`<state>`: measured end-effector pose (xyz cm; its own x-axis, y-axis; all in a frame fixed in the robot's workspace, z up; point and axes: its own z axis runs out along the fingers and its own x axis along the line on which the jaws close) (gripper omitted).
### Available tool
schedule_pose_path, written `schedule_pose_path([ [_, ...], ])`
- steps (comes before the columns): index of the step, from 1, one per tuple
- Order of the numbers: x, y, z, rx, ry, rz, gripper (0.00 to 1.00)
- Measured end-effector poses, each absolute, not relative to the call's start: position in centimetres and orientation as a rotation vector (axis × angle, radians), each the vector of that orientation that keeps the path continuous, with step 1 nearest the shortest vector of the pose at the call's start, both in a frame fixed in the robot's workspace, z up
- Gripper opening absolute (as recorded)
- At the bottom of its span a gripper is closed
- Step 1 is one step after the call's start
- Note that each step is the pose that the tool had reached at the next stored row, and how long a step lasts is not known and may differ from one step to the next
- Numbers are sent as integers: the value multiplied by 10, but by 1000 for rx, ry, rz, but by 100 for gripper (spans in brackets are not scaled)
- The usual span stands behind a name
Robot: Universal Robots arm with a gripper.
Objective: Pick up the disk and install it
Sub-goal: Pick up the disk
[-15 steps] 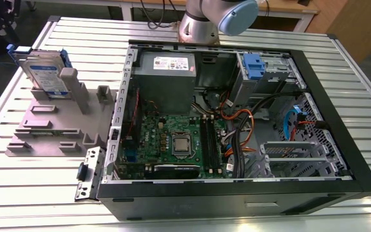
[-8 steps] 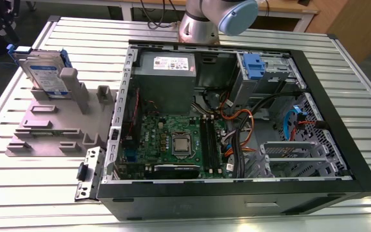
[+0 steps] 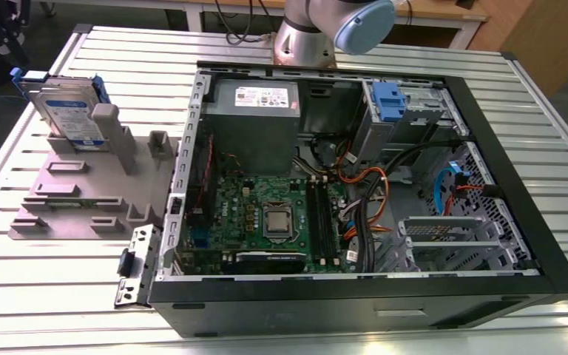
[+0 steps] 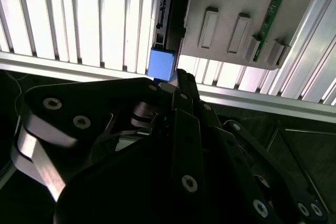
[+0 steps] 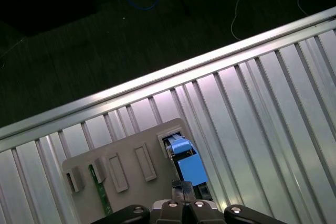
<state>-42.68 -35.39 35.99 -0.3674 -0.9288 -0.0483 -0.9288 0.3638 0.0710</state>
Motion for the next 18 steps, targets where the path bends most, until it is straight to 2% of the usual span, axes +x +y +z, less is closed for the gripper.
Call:
schedule_pose_path([
  [18,-427,-354,359,1995,-2413,-134,11],
])
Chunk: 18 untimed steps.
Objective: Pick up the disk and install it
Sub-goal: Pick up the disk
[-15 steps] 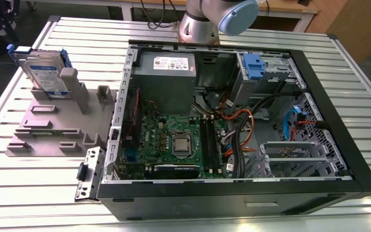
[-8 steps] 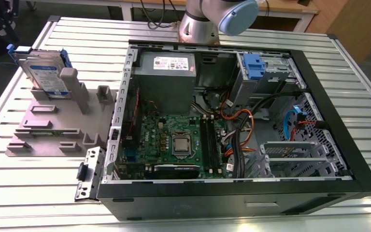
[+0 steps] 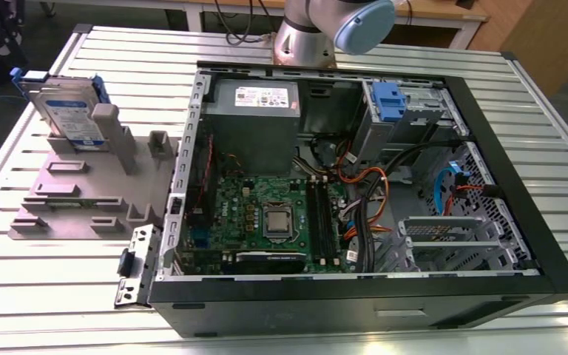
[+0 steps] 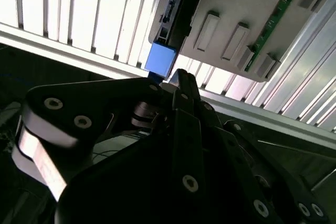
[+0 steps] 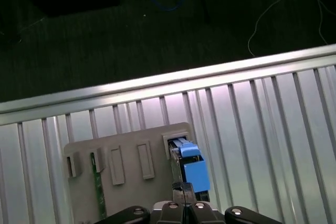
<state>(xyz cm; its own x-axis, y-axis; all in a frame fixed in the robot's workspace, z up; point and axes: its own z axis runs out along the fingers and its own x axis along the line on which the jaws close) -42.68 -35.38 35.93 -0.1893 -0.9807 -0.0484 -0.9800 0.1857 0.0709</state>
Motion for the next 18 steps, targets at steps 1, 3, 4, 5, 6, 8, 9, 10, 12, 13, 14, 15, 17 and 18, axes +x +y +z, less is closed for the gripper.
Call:
schedule_pose_path([
  [1,-427,-354,359,2018,-2393,-134,11],
  [3,-427,-354,359,2052,-2362,-134,11],
  [4,-427,-354,359,2065,-2350,-134,11],
  [5,-427,-354,359,2070,-2345,-133,11],
  [6,-427,-354,359,2071,-2344,-133,11],
  [8,-427,-354,359,2073,-2342,-133,11],
  [9,-427,-354,359,2074,-2341,-133,11],
  [10,-427,-354,359,2074,-2341,-133,11],
  [12,-427,-354,359,2075,-2341,-133,11],
  [13,-427,-354,359,2075,-2341,-133,11],
  [14,-427,-354,359,2075,-2341,-133,11],
  [15,-427,-354,359,2075,-2341,-133,11],
  [17,-427,-354,359,2075,-2341,-133,11],
  [18,-427,-354,359,2075,-2341,-133,11],
])
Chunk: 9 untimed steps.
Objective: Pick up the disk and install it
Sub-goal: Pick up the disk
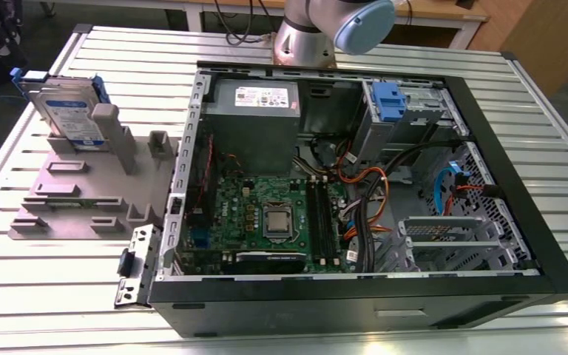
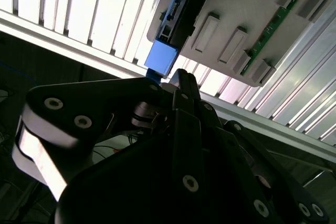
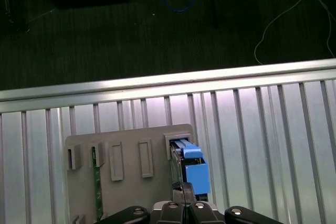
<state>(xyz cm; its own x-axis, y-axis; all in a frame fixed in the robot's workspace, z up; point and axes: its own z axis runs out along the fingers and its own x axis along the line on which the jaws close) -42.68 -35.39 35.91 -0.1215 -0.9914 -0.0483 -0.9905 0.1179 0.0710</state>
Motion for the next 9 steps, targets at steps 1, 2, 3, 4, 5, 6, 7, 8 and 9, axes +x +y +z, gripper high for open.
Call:
schedule_pose_path([
  [1,-427,-354,359,2075,-2341,-133,11],
  [2,-427,-354,359,2075,-2341,-133,11],
  [3,-427,-354,359,2075,-2340,-133,17],
  [4,-427,-354,359,2075,-2340,-133,17],
  [5,-427,-354,359,2075,-2340,-133,24],
  [6,-427,-354,359,2075,-2340,-133,24],
  [7,-427,-354,359,2075,-2340,-133,24],
  [8,-427,-354,359,2075,-2340,-133,24],
  [9,-427,-354,359,2075,-2340,-133,25],
])
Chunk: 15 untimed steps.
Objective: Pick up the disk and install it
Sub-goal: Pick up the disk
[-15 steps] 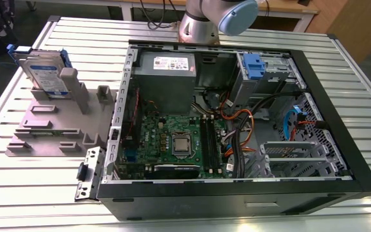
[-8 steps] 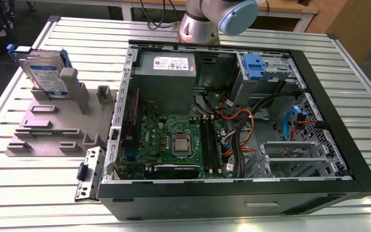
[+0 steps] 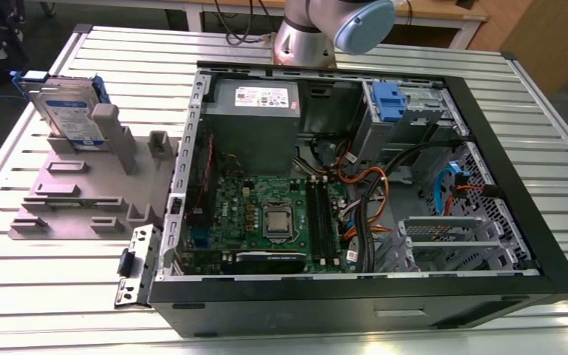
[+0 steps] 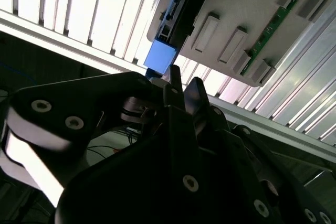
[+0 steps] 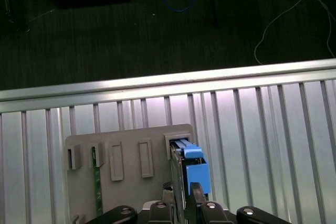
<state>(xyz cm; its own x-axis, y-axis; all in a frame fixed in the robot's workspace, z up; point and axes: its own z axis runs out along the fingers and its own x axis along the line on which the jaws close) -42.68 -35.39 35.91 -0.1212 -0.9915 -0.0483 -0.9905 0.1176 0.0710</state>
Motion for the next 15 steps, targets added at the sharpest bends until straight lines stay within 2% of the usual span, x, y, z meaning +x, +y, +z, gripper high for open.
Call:
schedule_pose_path([
  [1,-427,-354,359,2075,-2340,-133,25],
  [2,-427,-354,359,2075,-2340,-133,31],
  [8,-427,-354,359,2075,-2340,-133,32],
  [9,-427,-354,359,2075,-2340,-133,38],
  [10,-427,-354,359,2075,-2340,-133,38],
  [11,-427,-354,359,2076,-2341,-133,45],
  [15,-427,-354,357,2092,-2327,-131,45],
])
